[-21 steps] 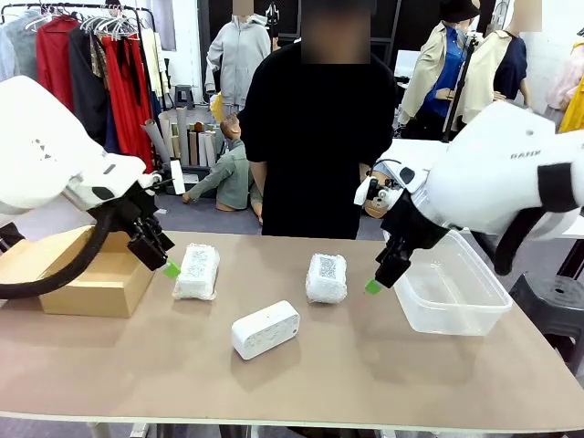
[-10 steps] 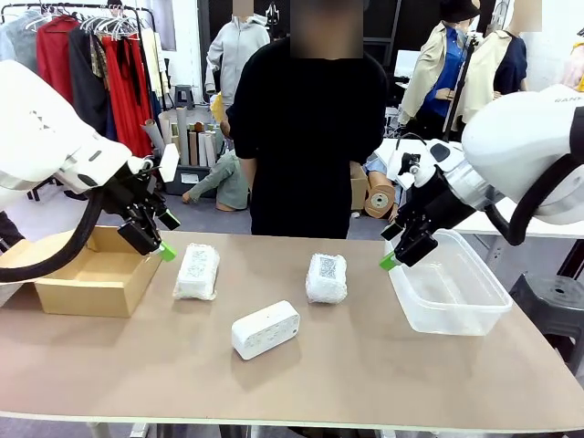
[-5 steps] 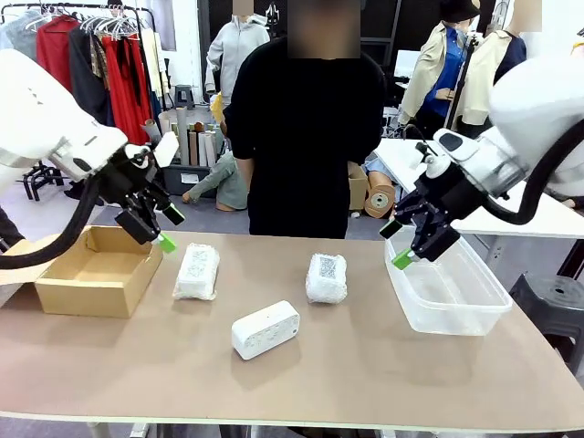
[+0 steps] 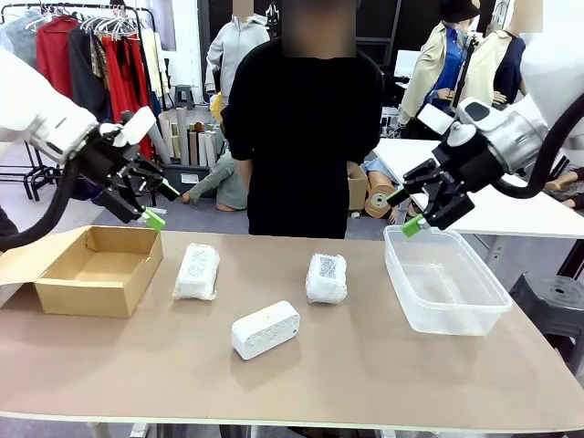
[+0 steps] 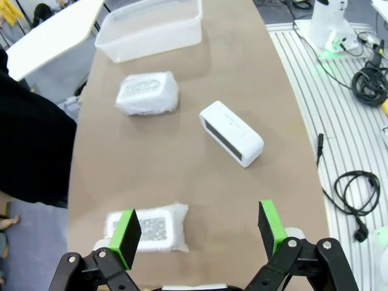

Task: Separate and place wrapped and unwrapped clocks.
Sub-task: Pick up the Digital clock indicated by the person.

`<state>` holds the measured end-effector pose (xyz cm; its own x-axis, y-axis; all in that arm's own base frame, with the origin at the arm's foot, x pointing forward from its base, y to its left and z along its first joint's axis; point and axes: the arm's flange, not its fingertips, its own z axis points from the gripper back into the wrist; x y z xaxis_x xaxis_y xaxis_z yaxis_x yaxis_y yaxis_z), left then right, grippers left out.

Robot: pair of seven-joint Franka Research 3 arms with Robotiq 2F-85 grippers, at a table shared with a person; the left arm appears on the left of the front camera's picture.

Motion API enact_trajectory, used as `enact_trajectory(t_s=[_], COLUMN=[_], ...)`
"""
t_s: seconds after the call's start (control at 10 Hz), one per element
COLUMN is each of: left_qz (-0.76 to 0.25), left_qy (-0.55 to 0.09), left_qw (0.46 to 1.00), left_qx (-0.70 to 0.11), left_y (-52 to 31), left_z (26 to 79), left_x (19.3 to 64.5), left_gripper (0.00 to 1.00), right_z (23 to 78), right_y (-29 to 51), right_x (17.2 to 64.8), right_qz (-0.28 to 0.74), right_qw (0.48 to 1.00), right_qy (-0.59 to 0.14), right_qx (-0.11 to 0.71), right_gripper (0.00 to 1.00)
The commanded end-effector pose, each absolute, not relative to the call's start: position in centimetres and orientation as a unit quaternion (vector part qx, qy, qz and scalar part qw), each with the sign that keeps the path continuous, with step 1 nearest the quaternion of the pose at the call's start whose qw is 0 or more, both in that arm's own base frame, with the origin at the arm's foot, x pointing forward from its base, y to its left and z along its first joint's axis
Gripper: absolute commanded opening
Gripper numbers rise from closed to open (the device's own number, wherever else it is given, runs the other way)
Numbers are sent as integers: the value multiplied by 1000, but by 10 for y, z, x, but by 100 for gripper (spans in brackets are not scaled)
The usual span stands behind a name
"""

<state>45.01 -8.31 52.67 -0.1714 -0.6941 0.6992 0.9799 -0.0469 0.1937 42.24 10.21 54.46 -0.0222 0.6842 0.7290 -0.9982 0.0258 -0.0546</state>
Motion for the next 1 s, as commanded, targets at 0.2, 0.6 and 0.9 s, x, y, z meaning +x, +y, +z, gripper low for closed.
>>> enact_trajectory(t_s=[0.2,0.6,0.9], left_qz=[-664,-641,-630], left_qy=[-365,-372,-371], left_qw=[594,600,612], left_qx=[-270,-301,-300], left_y=[-37,0,8], left_z=[526,534,529], left_x=[477,504,515], left_gripper=[100,100,100], right_z=[553,563,564], right_y=[73,43,21], right_x=[462,496,514], right_qz=[655,645,625], right_qw=[617,619,627], right_qy=[-341,-342,-356], right_qx=[272,289,299], right_gripper=[100,100,100])
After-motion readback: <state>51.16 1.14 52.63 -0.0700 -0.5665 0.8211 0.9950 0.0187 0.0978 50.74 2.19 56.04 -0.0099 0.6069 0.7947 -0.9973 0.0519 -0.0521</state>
